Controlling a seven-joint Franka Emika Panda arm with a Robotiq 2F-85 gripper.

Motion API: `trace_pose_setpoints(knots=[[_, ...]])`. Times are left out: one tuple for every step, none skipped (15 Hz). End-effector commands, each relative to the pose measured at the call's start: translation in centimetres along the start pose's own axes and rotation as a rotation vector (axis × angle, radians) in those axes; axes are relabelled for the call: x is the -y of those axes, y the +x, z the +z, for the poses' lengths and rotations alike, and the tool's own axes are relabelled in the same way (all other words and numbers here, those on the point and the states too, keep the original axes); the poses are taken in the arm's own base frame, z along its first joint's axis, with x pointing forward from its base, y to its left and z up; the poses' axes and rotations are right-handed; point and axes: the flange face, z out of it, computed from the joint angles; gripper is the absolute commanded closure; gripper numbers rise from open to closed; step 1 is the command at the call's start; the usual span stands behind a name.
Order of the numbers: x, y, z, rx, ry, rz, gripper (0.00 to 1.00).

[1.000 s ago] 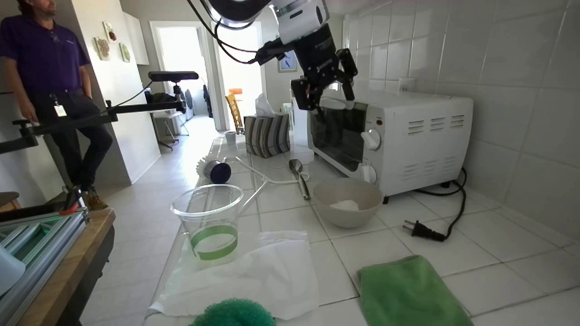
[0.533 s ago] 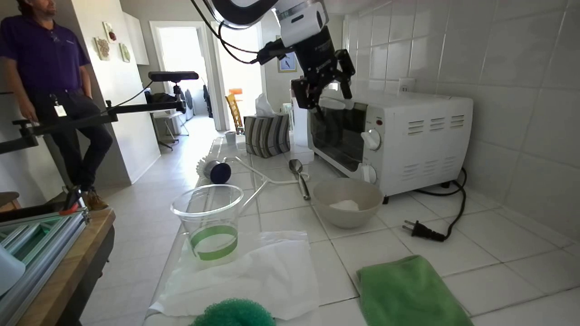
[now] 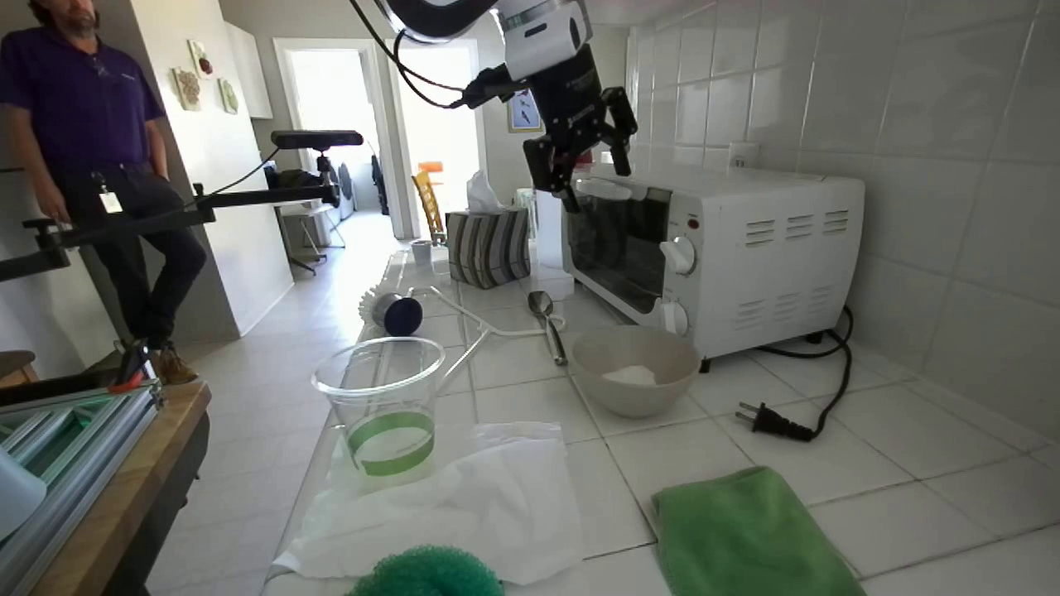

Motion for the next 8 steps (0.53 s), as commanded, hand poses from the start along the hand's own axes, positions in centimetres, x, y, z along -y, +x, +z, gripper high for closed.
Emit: trace_pose_setpoints(knots=[[-0.1,-1.1,-1.2,0.032,-0.008,0.017,0.0],[-0.2,-1.4,-1.3,0.038,-0.014,0.017,0.0],[-0.3,-1.4,-1.3,0.044,-0.019,0.02,0.0],[-0.5,-1.5,-1.3,0.054,-0.03,0.03,0.0],[-0.8,-1.5,-1.2,0.062,-0.043,0.044,0.0],[-1.1,-1.4,-1.1,0.067,-0.055,0.056,0.0],[-1.4,-1.4,-1.0,0.073,-0.066,0.067,0.0],[-1.7,-1.3,-0.9,0.078,-0.078,0.075,0.0]])
